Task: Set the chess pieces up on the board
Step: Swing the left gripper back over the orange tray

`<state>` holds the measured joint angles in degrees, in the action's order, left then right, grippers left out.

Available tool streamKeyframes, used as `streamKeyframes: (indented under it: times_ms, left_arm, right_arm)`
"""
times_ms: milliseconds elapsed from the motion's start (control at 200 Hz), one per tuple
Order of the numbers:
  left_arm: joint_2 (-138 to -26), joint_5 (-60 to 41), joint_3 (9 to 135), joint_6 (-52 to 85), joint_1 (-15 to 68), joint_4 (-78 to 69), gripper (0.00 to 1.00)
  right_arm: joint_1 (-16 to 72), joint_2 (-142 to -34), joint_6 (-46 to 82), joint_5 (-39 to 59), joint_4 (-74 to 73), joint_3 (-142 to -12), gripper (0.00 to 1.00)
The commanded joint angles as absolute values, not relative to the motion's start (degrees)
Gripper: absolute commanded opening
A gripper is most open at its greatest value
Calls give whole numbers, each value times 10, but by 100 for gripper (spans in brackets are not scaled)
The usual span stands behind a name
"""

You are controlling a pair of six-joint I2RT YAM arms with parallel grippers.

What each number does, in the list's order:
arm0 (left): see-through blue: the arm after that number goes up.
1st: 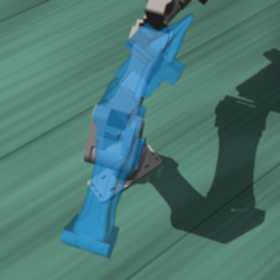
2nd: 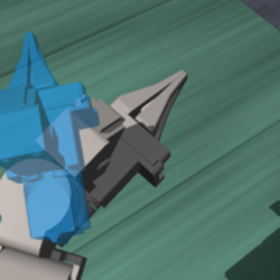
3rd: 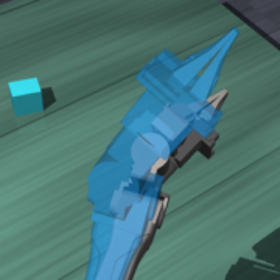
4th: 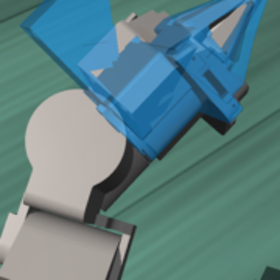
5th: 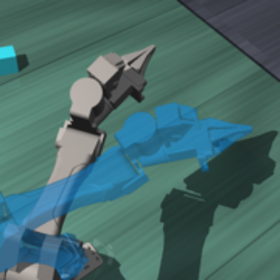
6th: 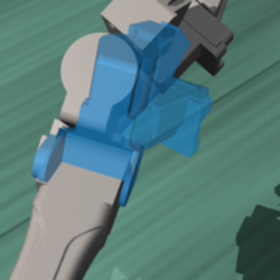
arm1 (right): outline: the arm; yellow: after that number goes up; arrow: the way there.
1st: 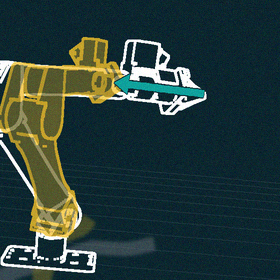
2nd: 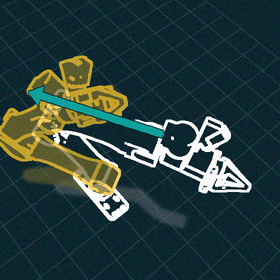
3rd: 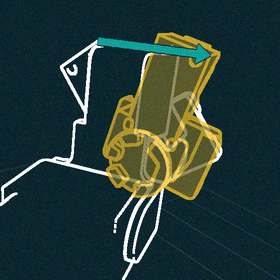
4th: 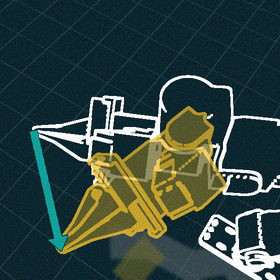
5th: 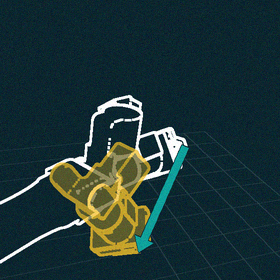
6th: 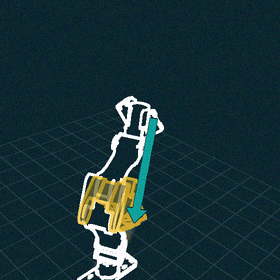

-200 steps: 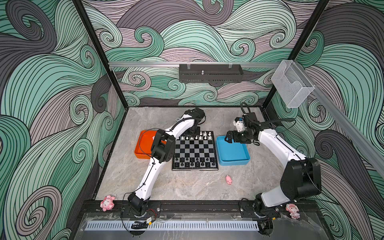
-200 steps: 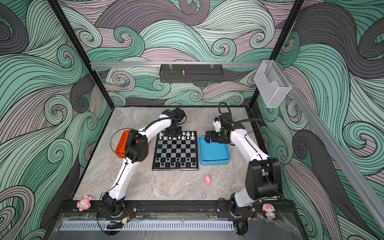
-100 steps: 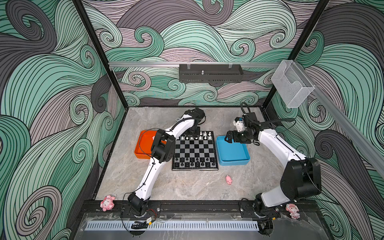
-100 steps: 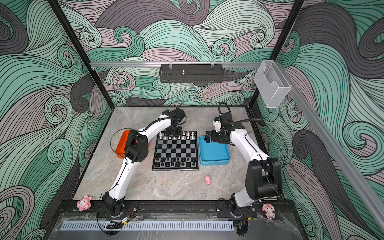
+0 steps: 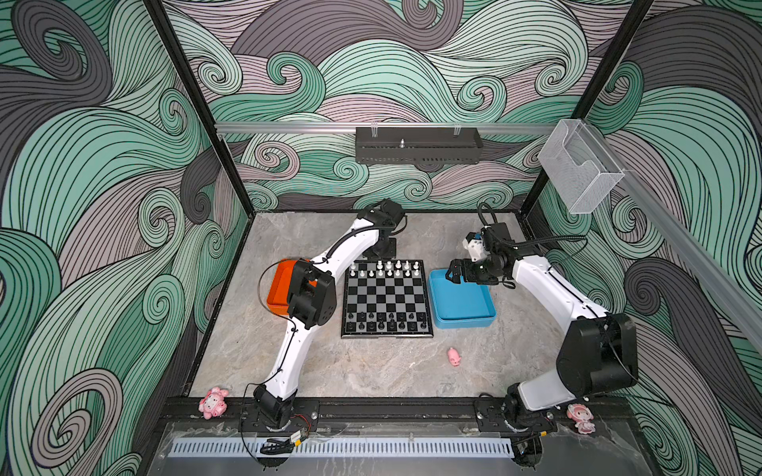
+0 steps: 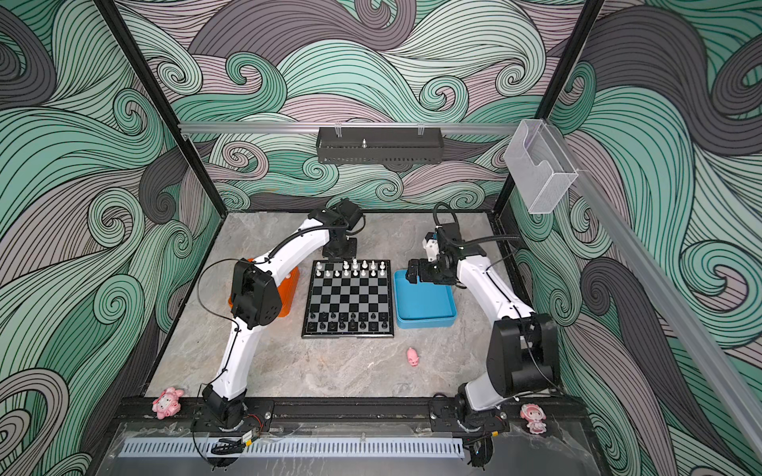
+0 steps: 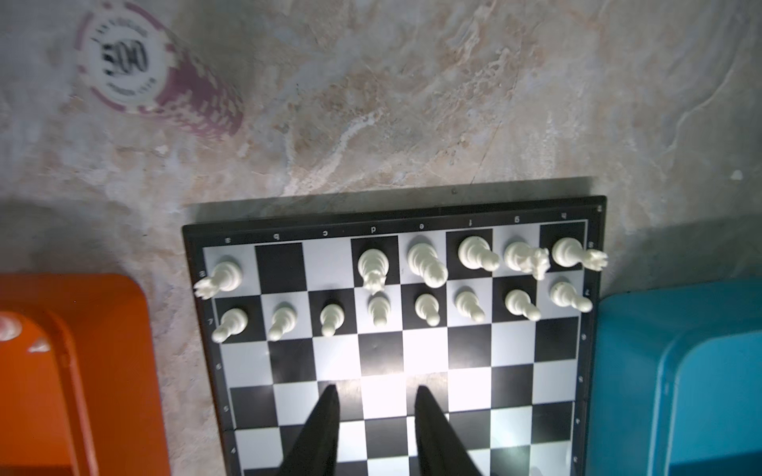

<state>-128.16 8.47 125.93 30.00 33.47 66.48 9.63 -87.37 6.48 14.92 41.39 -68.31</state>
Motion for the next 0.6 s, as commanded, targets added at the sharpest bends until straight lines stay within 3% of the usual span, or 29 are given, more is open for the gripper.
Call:
streamKeyframes:
  times_ms: [0,175,280,495,595]
  left_arm:
    - [-1223,139,1232,296,336,695,43]
    - [-1145,165,1154,289,309,689,61]
    - [-1098,154,1091,284,269,665,81]
    - [-1054,117,1012,271,148,656,94]
    - [-1068,99,1009,268,98,666,94]
  right_arm:
    - [93,-856,77,133,435,-696,99]
    - [107,-856,90,125,445,-705,99]
    - [126,-857,95,124,444,-709,99]
    - [162,-870,100,123,444,-719,99]
    - [173,-876,99,121,444,-724,99]
